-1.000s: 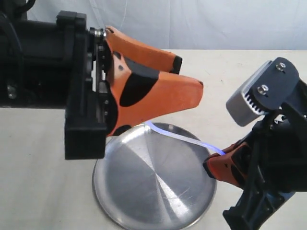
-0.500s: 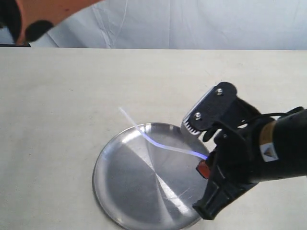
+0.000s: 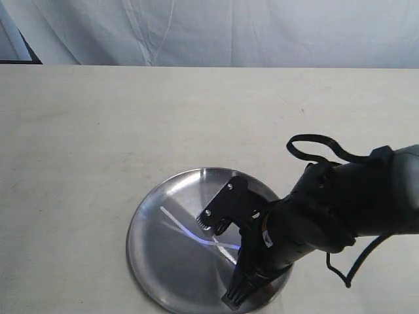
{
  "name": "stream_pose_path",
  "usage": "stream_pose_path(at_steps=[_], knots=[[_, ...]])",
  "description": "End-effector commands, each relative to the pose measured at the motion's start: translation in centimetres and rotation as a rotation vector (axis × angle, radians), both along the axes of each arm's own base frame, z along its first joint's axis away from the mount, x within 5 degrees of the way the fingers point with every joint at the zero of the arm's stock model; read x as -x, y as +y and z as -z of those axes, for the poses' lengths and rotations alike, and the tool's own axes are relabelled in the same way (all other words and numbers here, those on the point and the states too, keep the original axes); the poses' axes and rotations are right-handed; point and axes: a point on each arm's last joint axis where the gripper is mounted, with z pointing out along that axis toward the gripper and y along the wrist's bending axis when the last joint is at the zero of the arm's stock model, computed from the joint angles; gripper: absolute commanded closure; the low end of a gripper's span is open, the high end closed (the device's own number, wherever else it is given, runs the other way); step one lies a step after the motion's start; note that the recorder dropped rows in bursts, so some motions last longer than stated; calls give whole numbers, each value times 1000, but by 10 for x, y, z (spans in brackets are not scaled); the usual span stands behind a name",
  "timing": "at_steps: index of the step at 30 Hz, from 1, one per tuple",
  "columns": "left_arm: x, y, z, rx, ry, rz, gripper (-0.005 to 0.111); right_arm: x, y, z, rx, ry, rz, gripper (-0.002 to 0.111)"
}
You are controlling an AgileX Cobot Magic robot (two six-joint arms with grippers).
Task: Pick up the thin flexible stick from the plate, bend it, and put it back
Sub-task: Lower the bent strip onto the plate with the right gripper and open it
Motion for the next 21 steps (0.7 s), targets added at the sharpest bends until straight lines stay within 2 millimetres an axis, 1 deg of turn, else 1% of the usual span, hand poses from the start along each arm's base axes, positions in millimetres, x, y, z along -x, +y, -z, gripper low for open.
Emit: stream_pose_path(at_steps=[1, 4, 5, 7, 11, 12, 13, 16, 19, 21], knots=[[2, 1, 0, -18, -25, -4, 92, -6, 3, 4, -27, -26, 14, 109], [-1, 2, 1, -32, 0, -32, 92, -6, 3, -2, -45, -46, 12, 108], [-2, 2, 2, -38, 4, -43, 92, -6, 3, -5, -52, -55, 10, 105], [-4, 3, 4, -57, 16, -64, 92, -7, 3, -9, -62, -77, 0, 96], [-5, 3, 6, -78, 34, -77, 92, -7, 3, -14, -67, -98, -10, 67], [-5, 3, 7, -79, 37, -77, 92, -7, 3, -14, -67, -98, -4, 62], [-5, 3, 7, -78, 38, -77, 92, -7, 3, -14, -69, -96, 4, 59], [-5, 3, 7, -84, 32, -80, 92, -6, 1, -17, -74, -83, 46, 63], [-4, 3, 8, -100, 24, -73, 92, -2, -3, -30, -71, -88, 57, 78], [-4, 3, 9, -120, 11, -72, 92, 2, -8, -43, -75, -98, 60, 87]])
